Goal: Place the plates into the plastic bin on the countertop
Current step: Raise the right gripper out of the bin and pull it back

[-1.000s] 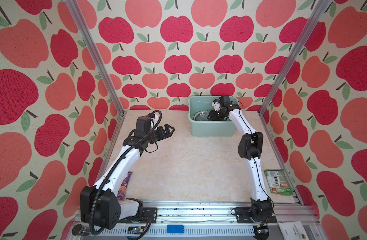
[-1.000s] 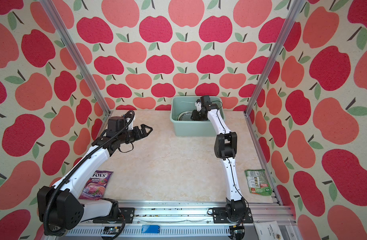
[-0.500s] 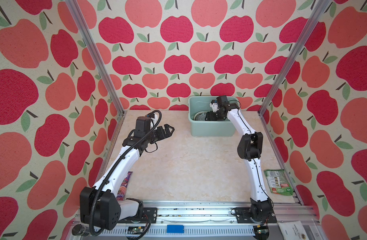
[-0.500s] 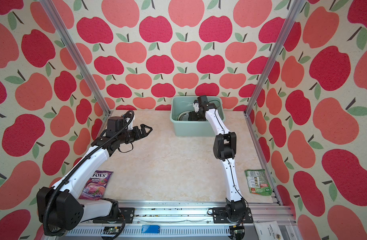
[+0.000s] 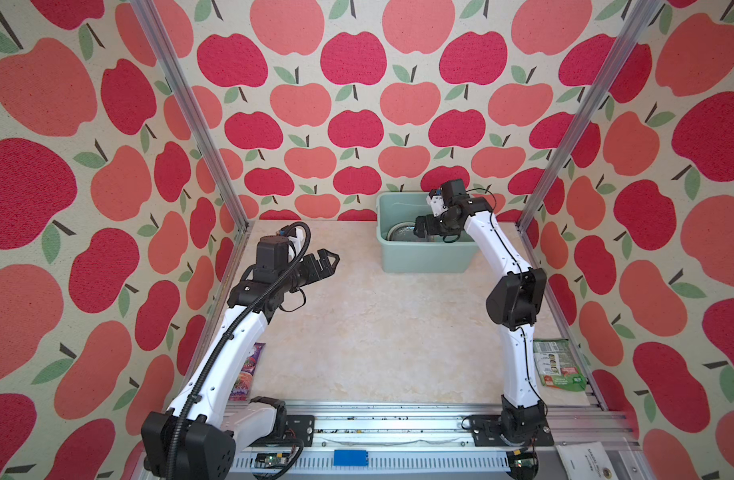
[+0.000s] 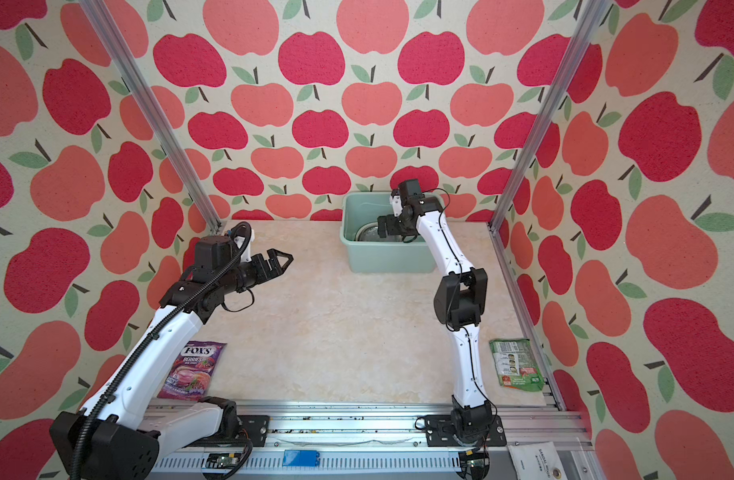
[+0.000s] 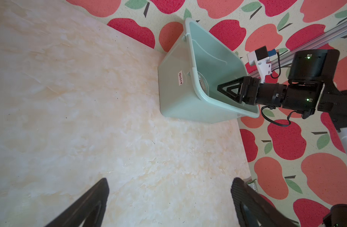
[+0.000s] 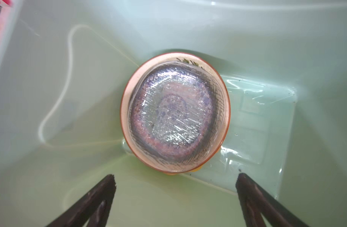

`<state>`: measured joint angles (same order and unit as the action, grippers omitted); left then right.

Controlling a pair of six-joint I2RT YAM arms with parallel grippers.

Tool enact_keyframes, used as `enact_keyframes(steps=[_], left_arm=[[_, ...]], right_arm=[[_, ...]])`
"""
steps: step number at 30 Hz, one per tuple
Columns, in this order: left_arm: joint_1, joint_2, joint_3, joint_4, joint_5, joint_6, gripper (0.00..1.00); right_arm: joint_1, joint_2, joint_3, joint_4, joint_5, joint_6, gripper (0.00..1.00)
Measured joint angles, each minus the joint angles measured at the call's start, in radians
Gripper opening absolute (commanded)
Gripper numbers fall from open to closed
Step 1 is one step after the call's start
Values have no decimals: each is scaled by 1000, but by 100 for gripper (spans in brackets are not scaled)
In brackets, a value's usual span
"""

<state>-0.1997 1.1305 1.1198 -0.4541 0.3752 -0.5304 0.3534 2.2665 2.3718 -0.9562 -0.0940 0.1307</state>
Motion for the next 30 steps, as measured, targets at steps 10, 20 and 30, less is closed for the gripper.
enact_keyframes(steps=[10, 20, 30], left_arm=[[3, -262, 101, -156, -161, -1, 99], [10, -633, -106, -227, -395, 51, 99], [77, -675, -520, -95, -649, 112, 99]], right_arm=[[15, -435, -228, 6, -89, 26, 99], [64, -1204, -1135, 325, -121, 62, 97], [45, -1359, -1646, 628, 80, -9, 99]])
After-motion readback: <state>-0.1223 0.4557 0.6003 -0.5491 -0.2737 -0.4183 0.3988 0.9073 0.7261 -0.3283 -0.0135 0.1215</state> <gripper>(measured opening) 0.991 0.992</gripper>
